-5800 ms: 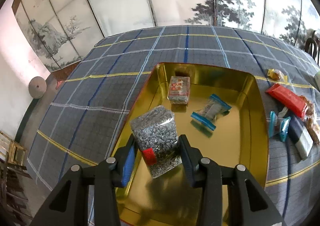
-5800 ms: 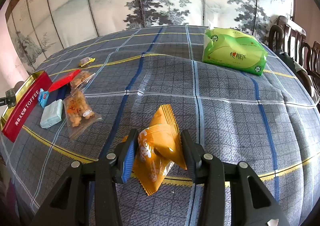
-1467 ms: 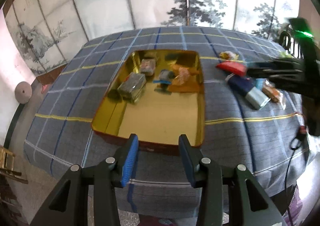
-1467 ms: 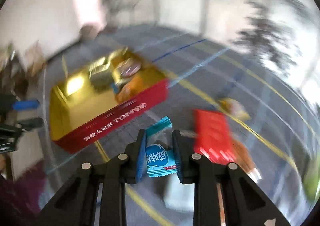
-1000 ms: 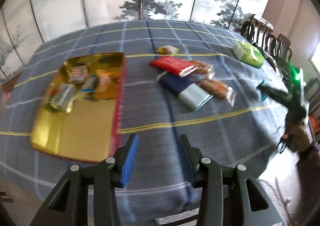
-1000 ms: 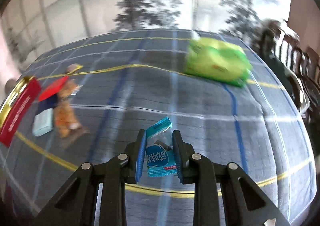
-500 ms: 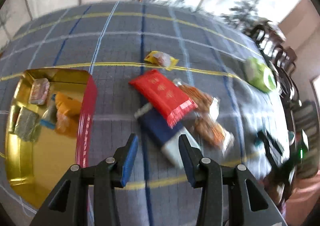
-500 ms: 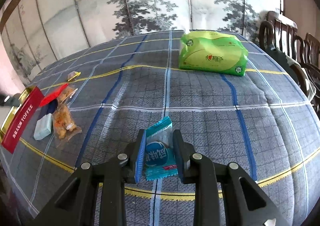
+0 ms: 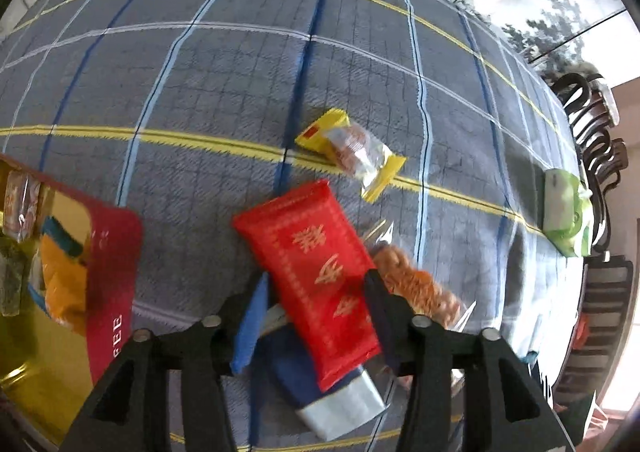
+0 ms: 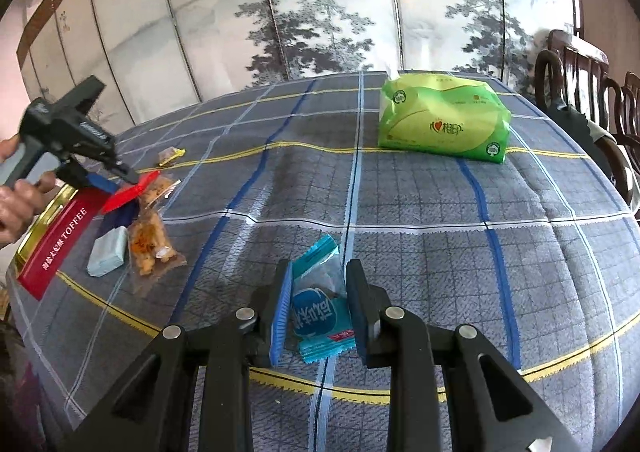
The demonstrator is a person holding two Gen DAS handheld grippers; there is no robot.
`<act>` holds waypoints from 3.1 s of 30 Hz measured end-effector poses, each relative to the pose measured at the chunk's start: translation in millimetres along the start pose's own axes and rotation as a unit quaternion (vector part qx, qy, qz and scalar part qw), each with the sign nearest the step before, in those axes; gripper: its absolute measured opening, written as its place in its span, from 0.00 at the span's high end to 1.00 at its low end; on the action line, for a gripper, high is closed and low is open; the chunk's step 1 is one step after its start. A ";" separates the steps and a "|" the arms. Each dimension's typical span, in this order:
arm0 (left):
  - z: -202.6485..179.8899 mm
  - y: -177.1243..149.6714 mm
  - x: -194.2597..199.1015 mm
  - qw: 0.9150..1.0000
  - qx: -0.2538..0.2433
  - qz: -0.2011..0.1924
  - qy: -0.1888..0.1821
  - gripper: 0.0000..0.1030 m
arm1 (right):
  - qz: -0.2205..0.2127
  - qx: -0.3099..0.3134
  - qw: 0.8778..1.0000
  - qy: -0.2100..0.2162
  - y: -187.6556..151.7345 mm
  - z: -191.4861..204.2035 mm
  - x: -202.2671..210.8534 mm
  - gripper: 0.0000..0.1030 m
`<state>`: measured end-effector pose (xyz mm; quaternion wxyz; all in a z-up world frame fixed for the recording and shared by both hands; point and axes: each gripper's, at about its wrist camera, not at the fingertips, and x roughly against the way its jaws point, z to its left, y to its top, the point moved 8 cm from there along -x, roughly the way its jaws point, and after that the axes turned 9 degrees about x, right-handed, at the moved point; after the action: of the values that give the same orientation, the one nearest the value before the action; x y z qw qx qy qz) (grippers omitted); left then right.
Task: Organize snacks
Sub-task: 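Grasp the red packet with gold characters with the left gripper and lift it, then carry the red packet over the tin, lower it in and open the left gripper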
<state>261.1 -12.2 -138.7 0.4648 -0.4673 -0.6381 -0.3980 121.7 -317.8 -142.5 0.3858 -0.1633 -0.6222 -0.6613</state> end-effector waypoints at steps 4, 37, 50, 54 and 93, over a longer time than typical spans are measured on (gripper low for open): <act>-5.7 4.0 -5.0 1.000 0.010 -0.003 0.016 0.39 | -0.005 0.002 1.000 0.006 0.5 1.8 1.1 0.76; 0.9 -131.5 107.6 0.976 -0.079 -0.201 0.028 0.55 | 0.026 -0.009 0.999 -0.018 -3.9 -4.4 -10.9 0.75; 43.9 -168.8 139.0 0.957 -0.100 -0.262 0.069 0.55 | 0.045 -0.009 0.999 -0.028 -7.8 -7.0 -15.5 0.74; 61.5 -167.6 146.0 0.955 -0.092 -0.271 0.074 0.55 | 0.047 -0.009 0.998 -0.031 -8.4 -7.3 -15.1 0.74; 234.9 -83.2 144.4 0.952 0.007 -0.281 0.116 0.55 | 0.049 -0.008 0.998 -0.044 -8.4 -6.2 -14.6 0.74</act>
<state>109.8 221.3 -64.5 0.4080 -0.2160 -0.6879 -0.5601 126.9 -319.9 -159.5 0.3891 -0.2255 -0.6247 -0.6383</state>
